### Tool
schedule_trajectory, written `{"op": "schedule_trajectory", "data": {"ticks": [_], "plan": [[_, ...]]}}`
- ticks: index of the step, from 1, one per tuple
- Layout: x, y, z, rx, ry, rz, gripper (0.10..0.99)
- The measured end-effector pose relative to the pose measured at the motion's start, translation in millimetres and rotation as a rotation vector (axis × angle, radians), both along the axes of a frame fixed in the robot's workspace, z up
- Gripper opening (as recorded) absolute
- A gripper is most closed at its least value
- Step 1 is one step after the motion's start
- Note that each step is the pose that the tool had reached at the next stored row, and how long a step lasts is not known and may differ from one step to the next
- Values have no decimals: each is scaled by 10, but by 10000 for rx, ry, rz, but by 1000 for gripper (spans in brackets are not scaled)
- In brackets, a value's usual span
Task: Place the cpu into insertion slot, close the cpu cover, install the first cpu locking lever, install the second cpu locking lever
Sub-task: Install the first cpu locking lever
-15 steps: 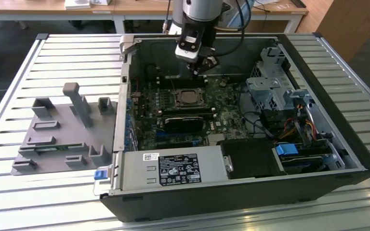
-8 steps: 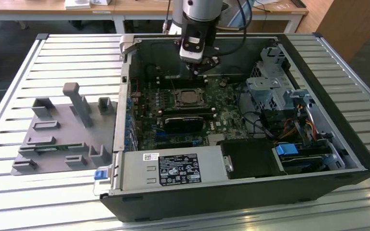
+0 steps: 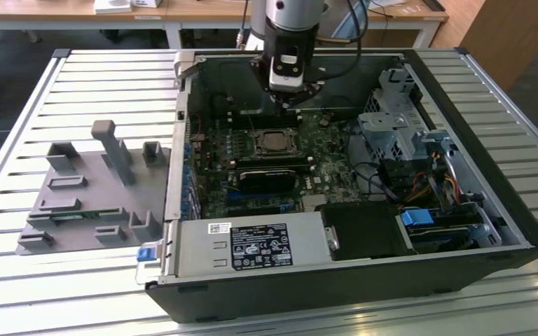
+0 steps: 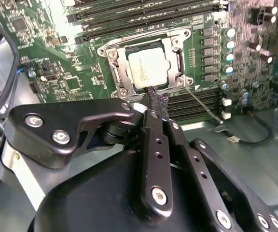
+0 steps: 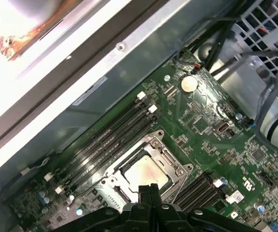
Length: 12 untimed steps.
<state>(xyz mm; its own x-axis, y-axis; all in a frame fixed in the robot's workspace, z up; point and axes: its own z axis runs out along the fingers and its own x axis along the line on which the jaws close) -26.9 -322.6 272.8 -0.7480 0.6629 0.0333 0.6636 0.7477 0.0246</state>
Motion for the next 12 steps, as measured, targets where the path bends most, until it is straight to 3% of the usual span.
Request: {"op": "schedule_trajectory", "data": {"ticks": [12], "plan": [[0, 0, 0, 0, 0, 1378, 106]]}}
